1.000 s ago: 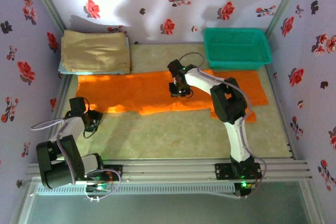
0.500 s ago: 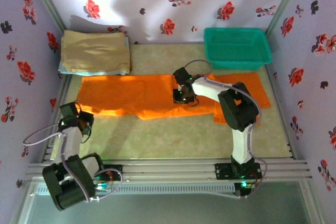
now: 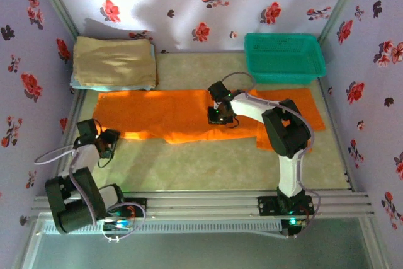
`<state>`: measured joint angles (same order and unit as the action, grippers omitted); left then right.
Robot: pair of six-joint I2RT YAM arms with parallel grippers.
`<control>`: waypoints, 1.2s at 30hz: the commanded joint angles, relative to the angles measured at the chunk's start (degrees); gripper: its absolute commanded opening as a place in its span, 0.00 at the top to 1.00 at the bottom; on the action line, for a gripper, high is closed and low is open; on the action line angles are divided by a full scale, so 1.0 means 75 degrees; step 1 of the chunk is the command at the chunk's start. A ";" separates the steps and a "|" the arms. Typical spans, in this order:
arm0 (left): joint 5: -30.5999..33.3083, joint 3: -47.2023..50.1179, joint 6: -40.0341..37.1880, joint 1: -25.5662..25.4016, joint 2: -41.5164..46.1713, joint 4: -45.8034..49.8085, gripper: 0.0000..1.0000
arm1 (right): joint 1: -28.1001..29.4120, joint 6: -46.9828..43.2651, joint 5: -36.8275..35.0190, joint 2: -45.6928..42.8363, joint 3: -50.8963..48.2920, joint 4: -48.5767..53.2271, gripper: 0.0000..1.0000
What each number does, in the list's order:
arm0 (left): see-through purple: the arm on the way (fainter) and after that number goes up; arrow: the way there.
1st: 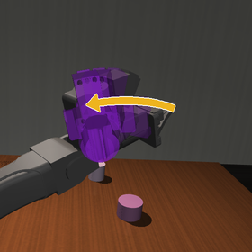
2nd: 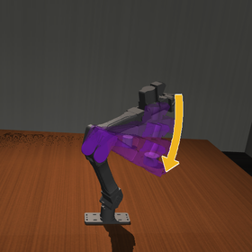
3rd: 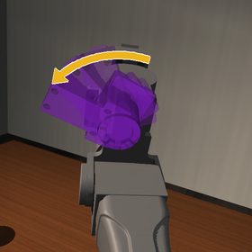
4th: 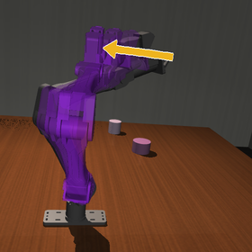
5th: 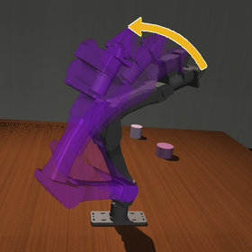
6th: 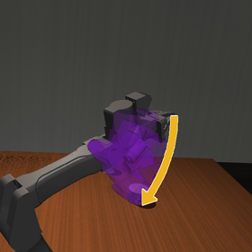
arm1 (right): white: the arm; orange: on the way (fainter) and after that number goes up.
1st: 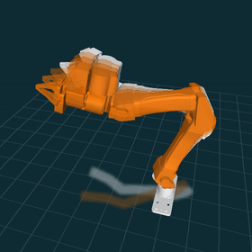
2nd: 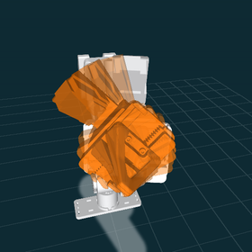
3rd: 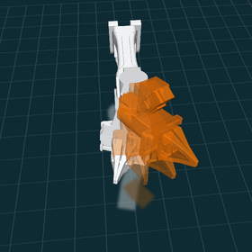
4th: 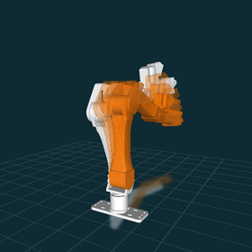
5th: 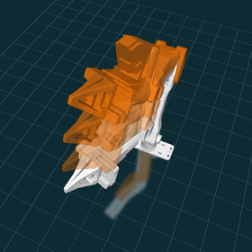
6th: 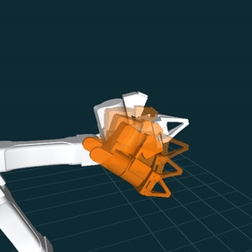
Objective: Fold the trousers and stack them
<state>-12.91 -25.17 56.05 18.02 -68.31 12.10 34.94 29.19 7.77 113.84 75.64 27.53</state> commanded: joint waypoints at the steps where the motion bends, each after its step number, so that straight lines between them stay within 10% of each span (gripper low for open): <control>1: 0.0001 -0.0172 -0.0015 -0.0047 -0.0421 -0.0952 0.42 | 0.0083 0.0181 0.0135 0.0163 -0.0430 0.0400 0.76; 18: -0.0139 -0.0716 0.0315 -0.0586 -0.0476 -0.1132 0.24 | 0.0082 0.0174 0.0229 0.0244 -0.0712 0.0021 0.78; 25: -0.0213 -0.0475 0.0510 -0.0586 -0.1660 -0.1933 0.43 | 0.0051 0.0088 0.0132 0.0157 -0.0791 0.0156 0.78; 32: -0.0157 -0.0411 0.0315 -0.0353 -0.1620 -0.1741 0.98 | -0.0019 0.0035 0.0057 -0.0138 -0.0940 0.0317 0.78; 36: -0.0056 -0.0459 0.0022 0.0189 -0.0532 -0.0339 1.00 | -0.0024 0.0006 -0.0007 -0.0485 -0.1296 0.0446 0.81</control>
<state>-15.29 -29.19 58.67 16.27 -77.34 1.21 34.76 29.15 8.12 110.67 70.13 22.90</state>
